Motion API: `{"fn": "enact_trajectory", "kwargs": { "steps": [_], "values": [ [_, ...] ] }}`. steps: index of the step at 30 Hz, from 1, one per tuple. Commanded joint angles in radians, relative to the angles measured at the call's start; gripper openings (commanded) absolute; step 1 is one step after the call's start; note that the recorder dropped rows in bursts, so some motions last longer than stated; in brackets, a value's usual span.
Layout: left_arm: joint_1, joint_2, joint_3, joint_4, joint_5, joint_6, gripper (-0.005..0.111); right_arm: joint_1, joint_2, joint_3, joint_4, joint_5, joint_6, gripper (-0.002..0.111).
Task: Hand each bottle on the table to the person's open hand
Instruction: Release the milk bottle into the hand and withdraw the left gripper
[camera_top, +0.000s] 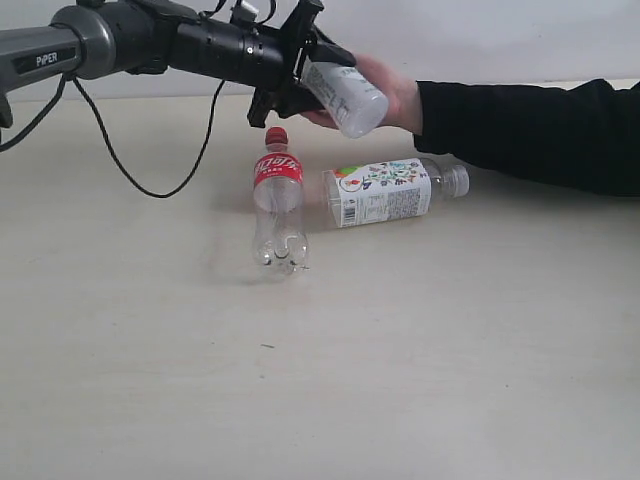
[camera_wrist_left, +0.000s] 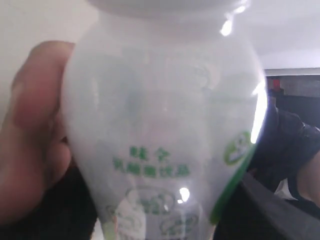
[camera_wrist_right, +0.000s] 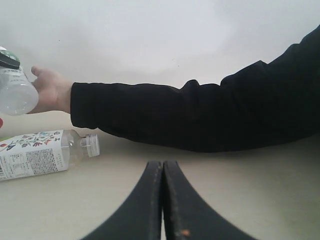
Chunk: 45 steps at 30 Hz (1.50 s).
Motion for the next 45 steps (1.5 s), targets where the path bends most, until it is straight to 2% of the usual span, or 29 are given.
{"fn": "enact_trajectory", "kwargs": {
  "steps": [1, 2, 4, 5, 7, 12, 17, 19, 30, 41, 45],
  "values": [
    [0.021, 0.006, -0.008, -0.007, 0.016, 0.002, 0.000, -0.004, -0.007, 0.005, -0.005, -0.004, 0.000, 0.000],
    [0.020, 0.006, -0.008, -0.009, 0.016, 0.002, 0.005, -0.004, -0.007, 0.005, -0.005, -0.004, 0.000, 0.000],
    [0.020, 0.006, -0.008, -0.014, 0.005, 0.002, 0.021, -0.004, -0.007, 0.005, -0.005, -0.004, 0.000, 0.000],
    [0.020, 0.006, -0.008, -0.019, 0.002, 0.002, 0.035, -0.004, -0.007, 0.005, -0.005, -0.004, 0.000, 0.000],
    [0.020, 0.006, -0.008, -0.028, 0.002, 0.002, 0.051, -0.004, -0.007, 0.005, -0.005, -0.004, 0.000, 0.000],
    [0.020, 0.006, -0.008, -0.058, 0.002, 0.015, 0.070, -0.004, -0.007, 0.005, -0.005, -0.004, 0.000, 0.000],
    [0.020, 0.006, -0.008, -0.105, 0.002, 0.079, 0.097, -0.004, -0.007, 0.005, -0.005, -0.004, 0.000, 0.000],
    [0.020, 0.006, -0.008, -0.105, 0.002, 0.081, 0.103, -0.004, -0.007, 0.005, -0.005, -0.004, 0.000, 0.000],
    [0.022, 0.006, -0.008, -0.105, 0.048, 0.106, 0.104, -0.004, -0.007, 0.005, -0.005, -0.004, 0.000, 0.000],
    [0.060, -0.007, -0.008, -0.105, 0.246, 0.158, 0.104, -0.004, -0.007, 0.005, -0.005, -0.004, 0.000, 0.000],
    [0.079, -0.031, -0.008, -0.040, 0.310, 0.165, 0.104, -0.004, -0.007, 0.005, -0.005, -0.004, 0.000, 0.000]
  ]
}}
